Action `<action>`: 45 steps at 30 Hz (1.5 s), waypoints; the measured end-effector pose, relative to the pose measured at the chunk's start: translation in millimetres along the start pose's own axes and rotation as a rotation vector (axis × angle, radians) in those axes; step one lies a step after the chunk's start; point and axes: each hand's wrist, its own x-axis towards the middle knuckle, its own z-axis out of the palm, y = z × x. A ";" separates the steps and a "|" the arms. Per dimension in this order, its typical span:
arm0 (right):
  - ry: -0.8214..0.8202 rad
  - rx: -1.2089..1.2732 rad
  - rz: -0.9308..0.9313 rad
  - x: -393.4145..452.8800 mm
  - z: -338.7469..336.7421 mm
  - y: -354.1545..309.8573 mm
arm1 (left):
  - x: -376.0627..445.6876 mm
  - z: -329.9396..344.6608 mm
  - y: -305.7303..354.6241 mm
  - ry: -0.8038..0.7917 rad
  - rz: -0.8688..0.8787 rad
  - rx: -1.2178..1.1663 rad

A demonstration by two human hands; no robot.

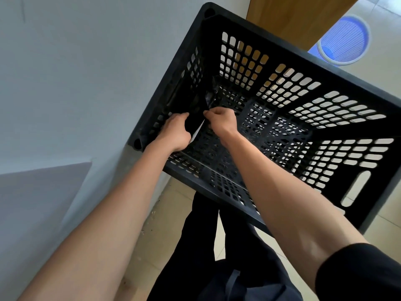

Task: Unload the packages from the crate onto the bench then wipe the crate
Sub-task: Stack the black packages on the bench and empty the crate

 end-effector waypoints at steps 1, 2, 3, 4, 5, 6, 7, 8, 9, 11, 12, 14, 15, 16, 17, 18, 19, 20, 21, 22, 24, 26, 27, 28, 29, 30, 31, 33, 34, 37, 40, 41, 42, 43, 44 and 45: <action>-0.010 0.027 0.004 -2.2 -1.4 -1.1 | 0.9 0.2 0.6 0.009 0.003 -0.011; -0.019 0.065 0.003 -4.8 -3.3 -2.5 | 1.0 1.0 1.6 0.009 0.007 -0.015; -0.027 0.108 0.000 -7.7 -5.0 -4.2 | 0.6 1.9 2.9 0.005 0.014 -0.017; -0.031 0.152 -0.003 -10.9 -7.1 -5.8 | -0.8 3.0 4.7 0.003 0.023 -0.020; -0.034 0.197 -0.005 -14.1 -9.7 -7.5 | -2.1 4.2 6.9 0.009 0.037 -0.022; -0.039 0.241 -0.008 -17.8 -12.8 -9.2 | -3.9 5.4 9.7 0.024 0.054 -0.017; -0.045 0.275 -0.010 -22.4 -16.3 -10.7 | -5.9 6.4 12.7 0.046 0.071 -0.003; -0.048 0.298 -0.015 -26.9 -20.1 -12.7 | -7.7 7.2 16.0 0.073 0.088 0.021; -0.050 0.315 -0.019 -32.0 -24.1 -14.5 | -9.7 7.6 19.6 0.102 0.103 0.053; -0.051 0.354 -0.025 -42.9 -32.7 -18.2 | -14.5 8.1 27.3 0.160 0.136 0.110; -0.055 0.373 -0.029 -48.2 -37.2 -20.5 | -17.0 7.8 31.2 0.190 0.155 0.135; -0.075 0.404 -0.036 -58.7 -47.2 -25.9 | -21.8 6.4 39.1 0.246 0.195 0.180; -0.086 0.412 -0.042 -63.8 -52.0 -29.0 | -24.0 5.7 42.6 0.268 0.218 0.191; -0.094 0.413 -0.050 -68.6 -56.3 -32.0 | -26.3 5.3 45.5 0.285 0.242 0.188; -0.095 0.407 -0.059 -73.3 -60.4 -35.1 | -28.5 5.0 47.8 0.300 0.261 0.168; -0.090 0.392 -0.071 -77.2 -64.3 -38.2 | -30.4 4.8 49.4 0.315 0.277 0.139; -0.082 0.365 -0.088 -80.7 -67.8 -40.9 | -31.9 4.8 50.4 0.330 0.292 0.104; -0.070 0.333 -0.107 -84.2 -71.1 -43.2 | -33.5 4.9 51.0 0.340 0.306 0.063; -0.058 0.299 -0.130 -88.3 -74.0 -45.2 | -34.6 4.6 51.2 0.343 0.319 0.012; -0.038 0.253 -0.161 -92.1 -76.8 -46.2 | -35.1 3.9 51.4 0.339 0.326 -0.049; 0.052 0.070 -0.262 -99.3 -83.2 -44.9 | -35.4 1.6 51.5 0.320 0.324 -0.183; 0.152 -0.125 -0.373 -104.9 -88.9 -40.8 | -36.9 -0.4 51.8 0.295 0.318 -0.304; 0.170 -0.187 -0.407 -106.7 -90.6 -38.4 | -38.0 -0.8 51.7 0.288 0.322 -0.355; 0.165 -0.235 -0.425 -108.0 -91.5 -36.3 | -39.1 -0.8 51.5 0.286 0.328 -0.396; 0.145 -0.271 -0.427 -108.9 -91.7 -35.0 | -40.3 -0.8 51.5 0.282 0.333 -0.430; 0.121 -0.292 -0.418 -110.0 -91.0 -34.3 | -42.2 -0.9 51.6 0.269 0.338 -0.463; 0.100 -0.293 -0.406 -111.1 -90.1 -34.3 | -44.0 -1.0 52.1 0.249 0.346 -0.499; 0.079 -0.266 -0.405 -114.2 -88.6 -34.9 | -47.4 -1.8 52.5 0.203 0.369 -0.565; 0.081 -0.250 -0.418 -116.4 -88.7 -35.9 | -48.9 -2.9 52.8 0.184 0.377 -0.588; 0.107 -0.218 -0.470 -123.2 -91.3 -40.1 | -54.1 -6.5 54.4 0.157 0.395 -0.626; 0.130 -0.222 -0.499 -130.2 -94.7 -44.1 | -64.5 -9.1 58.0 0.171 0.407 -0.643; 0.131 -0.220 -0.510 -132.3 -95.7 -46.0 | -69.4 -9.6 60.1 0.188 0.411 -0.645; 0.134 -0.217 -0.525 -134.2 -97.1 -48.4 | -74.5 -10.2 63.1 0.209 0.417 -0.645; 0.136 -0.217 -0.543 -136.4 -99.1 -50.6 | -79.9 -10.6 66.8 0.229 0.423 -0.641; 0.137 -0.222 -0.565 -138.3 -102.1 -52.7 | -85.2 -10.8 70.7 0.251 0.422 -0.633; 0.137 -0.234 -0.590 -140.0 -105.7 -54.2 | -91.0 -10.3 74.4 0.278 0.416 -0.619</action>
